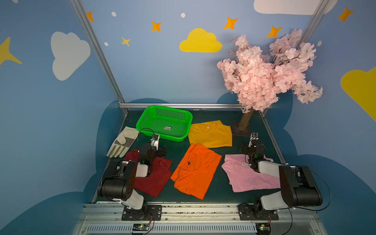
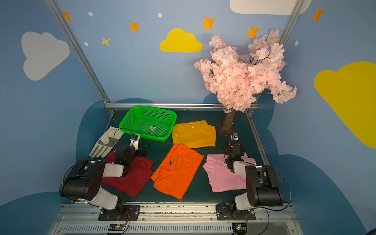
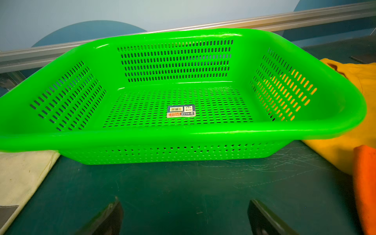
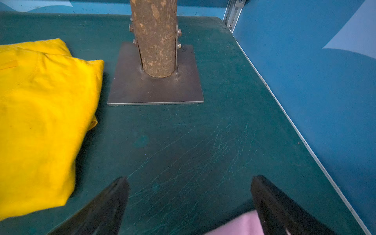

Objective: Put the folded t-shirts into the basket
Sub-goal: Adjust the T-shirt at the center of the board.

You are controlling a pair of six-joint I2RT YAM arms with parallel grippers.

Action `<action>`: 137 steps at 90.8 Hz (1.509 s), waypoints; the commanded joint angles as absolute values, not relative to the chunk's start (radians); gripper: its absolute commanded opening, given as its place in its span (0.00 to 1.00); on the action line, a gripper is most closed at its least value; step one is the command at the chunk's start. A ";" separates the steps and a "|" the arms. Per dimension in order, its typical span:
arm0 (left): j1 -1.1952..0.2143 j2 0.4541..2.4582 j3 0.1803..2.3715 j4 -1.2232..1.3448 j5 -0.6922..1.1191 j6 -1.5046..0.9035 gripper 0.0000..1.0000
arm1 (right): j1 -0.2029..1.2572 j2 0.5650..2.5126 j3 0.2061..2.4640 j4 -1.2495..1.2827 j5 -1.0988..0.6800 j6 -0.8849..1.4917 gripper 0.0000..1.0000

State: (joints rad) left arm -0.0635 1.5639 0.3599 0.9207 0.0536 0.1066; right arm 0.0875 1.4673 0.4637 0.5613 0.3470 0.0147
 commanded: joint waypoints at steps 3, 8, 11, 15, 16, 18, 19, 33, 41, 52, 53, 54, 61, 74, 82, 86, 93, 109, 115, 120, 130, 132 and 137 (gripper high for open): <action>-0.060 1.570 0.375 0.920 0.063 0.110 0.99 | 0.086 1.459 0.461 0.592 0.343 0.016 0.98; -0.061 1.571 0.375 0.919 0.063 0.110 0.99 | 0.086 1.460 0.461 0.592 0.344 0.016 0.98; -0.060 1.570 0.376 0.920 0.064 0.110 0.99 | 0.086 1.459 0.462 0.592 0.342 0.016 0.98; -0.060 1.571 0.374 0.920 0.064 0.110 0.99 | 0.086 1.460 0.462 0.592 0.343 0.016 0.98; -0.060 1.572 0.374 0.919 0.063 0.110 0.99 | 0.086 1.459 0.462 0.593 0.343 0.017 0.98; -0.059 1.571 0.375 0.919 0.063 0.110 0.99 | 0.086 1.459 0.461 0.592 0.344 0.017 0.98; -0.059 1.571 0.374 0.920 0.064 0.109 0.99 | 0.086 1.460 0.461 0.592 0.344 0.017 0.98; -0.061 1.571 0.376 0.920 0.063 0.110 0.99 | 0.086 1.460 0.462 0.591 0.343 0.017 0.98; -0.060 1.572 0.375 0.920 0.064 0.108 0.99 | 0.086 1.461 0.460 0.591 0.343 0.017 0.98; -0.060 1.570 0.375 0.920 0.064 0.109 0.99 | 0.086 1.460 0.463 0.591 0.342 0.016 0.98; -0.060 1.570 0.375 0.920 0.064 0.109 0.99 | 0.086 1.460 0.463 0.591 0.342 0.016 0.98; -0.060 1.570 0.374 0.921 0.065 0.109 0.99 | 0.086 1.459 0.462 0.591 0.342 0.017 0.98; -0.060 1.568 0.365 0.942 0.058 0.106 0.99 | 0.086 1.457 0.459 0.594 0.343 0.016 0.98; -0.033 1.463 0.273 1.027 -0.013 0.044 0.99 | 0.099 1.374 0.457 0.537 0.415 0.041 0.98; -0.016 1.283 0.278 0.857 -0.129 -0.028 0.99 | 0.095 1.255 0.499 0.339 0.489 0.114 0.98; -0.010 1.179 0.295 0.713 -0.187 -0.078 0.99 | 0.090 1.190 0.524 0.231 0.519 0.177 0.98; -0.011 1.032 0.344 0.487 -0.188 -0.182 0.99 | 0.082 1.083 0.575 0.065 0.509 0.319 0.98; -0.040 0.909 0.351 0.421 0.115 -0.417 1.00 | 0.173 0.956 0.568 0.034 0.125 0.502 0.96; -0.085 0.919 0.373 0.417 0.194 -0.476 0.98 | 0.309 0.970 0.580 0.011 0.129 0.492 0.96; -0.133 0.931 0.410 0.367 0.218 -0.481 0.97 | 0.404 1.004 0.609 -0.027 0.146 0.465 0.96; -0.215 0.959 0.512 0.166 0.200 -0.455 0.95 | 0.512 1.116 0.665 -0.081 0.056 0.402 0.95; -0.226 0.965 0.526 0.135 0.191 -0.450 0.95 | 0.530 1.142 0.697 -0.090 0.039 0.390 0.95; -0.250 0.978 0.556 0.067 0.169 -0.440 0.95 | 0.570 1.207 0.743 -0.120 0.021 0.341 0.94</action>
State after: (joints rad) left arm -0.2073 0.9676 0.4843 0.2588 0.1539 -0.4221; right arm 0.5041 1.1088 0.6468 -0.0132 0.1169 0.4122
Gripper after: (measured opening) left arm 0.952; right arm 0.949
